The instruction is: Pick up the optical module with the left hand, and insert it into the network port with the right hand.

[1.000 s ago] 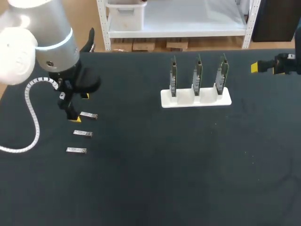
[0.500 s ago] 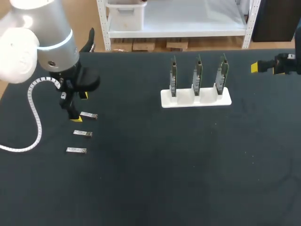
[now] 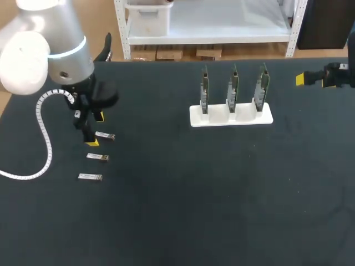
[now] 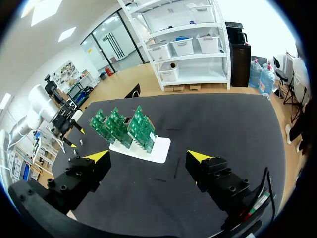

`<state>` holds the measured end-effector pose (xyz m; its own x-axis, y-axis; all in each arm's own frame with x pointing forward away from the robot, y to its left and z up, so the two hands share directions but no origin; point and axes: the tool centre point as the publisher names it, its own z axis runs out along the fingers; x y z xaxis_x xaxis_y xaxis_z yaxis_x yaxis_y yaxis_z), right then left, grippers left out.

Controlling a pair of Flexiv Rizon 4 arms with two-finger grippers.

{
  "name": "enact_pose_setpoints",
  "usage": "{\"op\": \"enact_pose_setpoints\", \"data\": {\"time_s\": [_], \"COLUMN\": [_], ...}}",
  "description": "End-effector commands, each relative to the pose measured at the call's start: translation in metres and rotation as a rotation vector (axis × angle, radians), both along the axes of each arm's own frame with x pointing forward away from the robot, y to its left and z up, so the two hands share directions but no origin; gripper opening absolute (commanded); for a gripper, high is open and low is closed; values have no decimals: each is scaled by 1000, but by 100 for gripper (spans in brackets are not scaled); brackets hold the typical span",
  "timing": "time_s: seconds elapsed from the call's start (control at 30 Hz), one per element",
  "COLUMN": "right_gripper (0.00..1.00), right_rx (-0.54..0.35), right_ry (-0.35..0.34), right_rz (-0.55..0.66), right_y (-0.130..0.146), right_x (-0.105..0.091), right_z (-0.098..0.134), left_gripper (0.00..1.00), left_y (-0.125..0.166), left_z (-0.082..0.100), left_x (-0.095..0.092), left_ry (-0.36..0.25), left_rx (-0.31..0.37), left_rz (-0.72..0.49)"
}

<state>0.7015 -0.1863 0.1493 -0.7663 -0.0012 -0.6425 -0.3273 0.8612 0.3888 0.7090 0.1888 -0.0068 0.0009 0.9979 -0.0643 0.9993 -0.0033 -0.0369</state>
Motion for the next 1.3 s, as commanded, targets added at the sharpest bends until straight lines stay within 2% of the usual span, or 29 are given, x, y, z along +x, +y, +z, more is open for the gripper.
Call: {"op": "enact_pose_setpoints", "data": {"time_s": [0.03,0.57,0.93,1.3], "right_gripper": [100,100,100,100], "right_rx": [-6,-6,-6,-6], "right_ry": [0,0,0,0], "right_rz": [-7,-7,-7,-7], "right_y": [1,1,1,1], "right_x": [-1,-1,-1,-1], "right_z": [1,1,1,1], "left_gripper": [100,100,100,100], "left_y": [-2,5,-3,-8], "left_z": [-1,-4,-4,-10], "left_x": [2,-8,-7,-12], "left_ry": [6,-3,-28,-22], "left_rx": [-1,21,17,33], "left_rz": [5,-5,-13,-61]}}
